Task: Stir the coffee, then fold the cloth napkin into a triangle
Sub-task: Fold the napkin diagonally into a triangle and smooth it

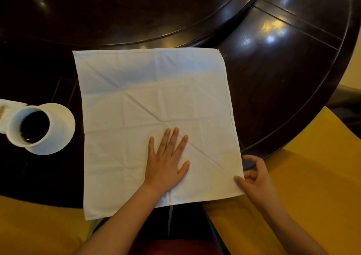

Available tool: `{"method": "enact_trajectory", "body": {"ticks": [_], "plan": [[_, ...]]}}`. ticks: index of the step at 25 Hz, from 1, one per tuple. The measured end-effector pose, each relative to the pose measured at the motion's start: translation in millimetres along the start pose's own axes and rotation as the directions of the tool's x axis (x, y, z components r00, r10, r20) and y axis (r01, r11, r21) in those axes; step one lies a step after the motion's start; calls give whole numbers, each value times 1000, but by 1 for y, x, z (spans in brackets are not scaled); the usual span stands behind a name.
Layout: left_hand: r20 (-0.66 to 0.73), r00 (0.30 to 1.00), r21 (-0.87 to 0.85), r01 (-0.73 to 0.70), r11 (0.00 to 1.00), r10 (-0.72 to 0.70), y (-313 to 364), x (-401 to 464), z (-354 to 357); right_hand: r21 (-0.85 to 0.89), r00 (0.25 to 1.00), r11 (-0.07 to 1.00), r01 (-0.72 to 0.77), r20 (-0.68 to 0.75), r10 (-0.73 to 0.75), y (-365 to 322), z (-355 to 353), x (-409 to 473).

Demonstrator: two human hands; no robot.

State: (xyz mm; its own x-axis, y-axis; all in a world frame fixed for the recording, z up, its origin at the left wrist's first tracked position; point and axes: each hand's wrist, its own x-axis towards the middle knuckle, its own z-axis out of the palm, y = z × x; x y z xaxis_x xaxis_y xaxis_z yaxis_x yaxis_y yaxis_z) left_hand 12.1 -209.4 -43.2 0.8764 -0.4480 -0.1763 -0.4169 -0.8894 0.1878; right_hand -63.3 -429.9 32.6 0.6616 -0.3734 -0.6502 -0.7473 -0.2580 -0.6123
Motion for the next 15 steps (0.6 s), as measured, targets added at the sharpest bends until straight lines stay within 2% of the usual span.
{"method": "enact_trajectory", "body": {"ticks": [5,7,8,9,10,12,13,14,15], "plan": [[57,998,-42,-6,999,9,0,-1,-1,76,976,988,138,161,-149,-44,-11,-6],[73,997,-56,5,998,-1,-1,-1,-3,26,954,975,220,202,-220,-64,-12,-3],[55,998,-115,18,993,-12,-2,-1,-6,-13,940,964,265,227,-256,-73,-12,0],[21,999,-245,37,969,-33,-3,-1,-10,-34,924,950,312,245,-294,-82,-10,5],[-3,997,-434,64,898,-73,-5,0,-17,-44,906,932,360,257,-337,-92,-7,11],[27,986,-799,119,589,-162,-8,-1,-33,-79,871,890,449,259,-417,-114,4,22],[44,979,-891,128,435,-197,-10,-3,-44,-106,849,860,500,255,-462,-125,11,28],[58,971,-931,137,339,-234,-13,-4,-53,-140,821,820,555,250,-513,-136,19,34],[67,958,-943,153,297,-280,-18,-5,-61,-176,788,774,609,248,-564,-148,28,40]]}}
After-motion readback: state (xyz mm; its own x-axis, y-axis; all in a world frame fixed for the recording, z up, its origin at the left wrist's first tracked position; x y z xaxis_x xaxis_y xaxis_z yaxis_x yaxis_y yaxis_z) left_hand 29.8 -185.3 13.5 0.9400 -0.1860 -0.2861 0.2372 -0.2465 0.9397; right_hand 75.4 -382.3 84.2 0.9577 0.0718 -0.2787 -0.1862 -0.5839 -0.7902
